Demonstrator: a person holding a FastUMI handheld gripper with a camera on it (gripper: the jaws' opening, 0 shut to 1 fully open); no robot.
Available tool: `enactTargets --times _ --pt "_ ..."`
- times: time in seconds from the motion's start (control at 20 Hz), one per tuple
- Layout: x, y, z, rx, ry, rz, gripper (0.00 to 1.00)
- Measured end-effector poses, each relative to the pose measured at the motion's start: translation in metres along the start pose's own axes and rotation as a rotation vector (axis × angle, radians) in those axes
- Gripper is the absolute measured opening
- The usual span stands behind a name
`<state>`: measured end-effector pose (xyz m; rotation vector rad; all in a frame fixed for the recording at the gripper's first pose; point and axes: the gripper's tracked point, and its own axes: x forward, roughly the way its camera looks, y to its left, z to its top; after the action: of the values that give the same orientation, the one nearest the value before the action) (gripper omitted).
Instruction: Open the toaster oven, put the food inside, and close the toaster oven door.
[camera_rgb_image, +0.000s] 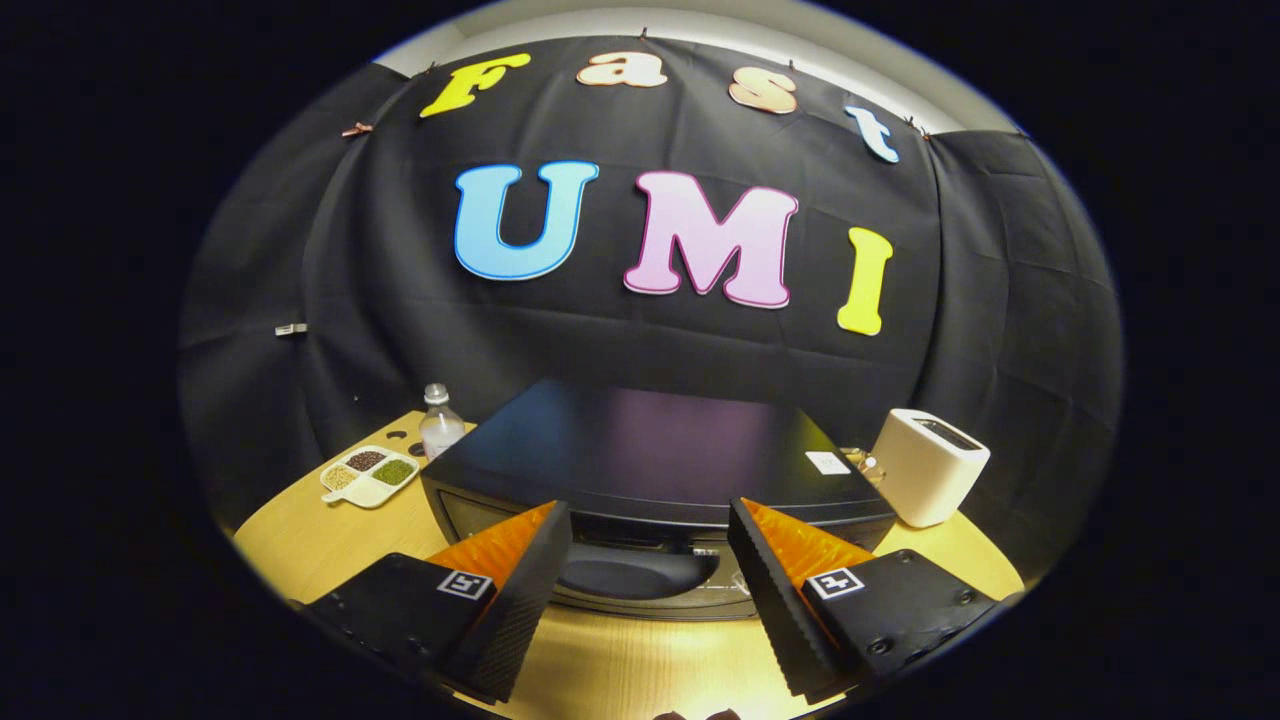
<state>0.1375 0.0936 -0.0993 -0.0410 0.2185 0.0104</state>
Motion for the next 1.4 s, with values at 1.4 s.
enactTargets --times 1.4 --pt "-0.097 0.017 -0.139 -0.092 0.191 0.153 0.98"
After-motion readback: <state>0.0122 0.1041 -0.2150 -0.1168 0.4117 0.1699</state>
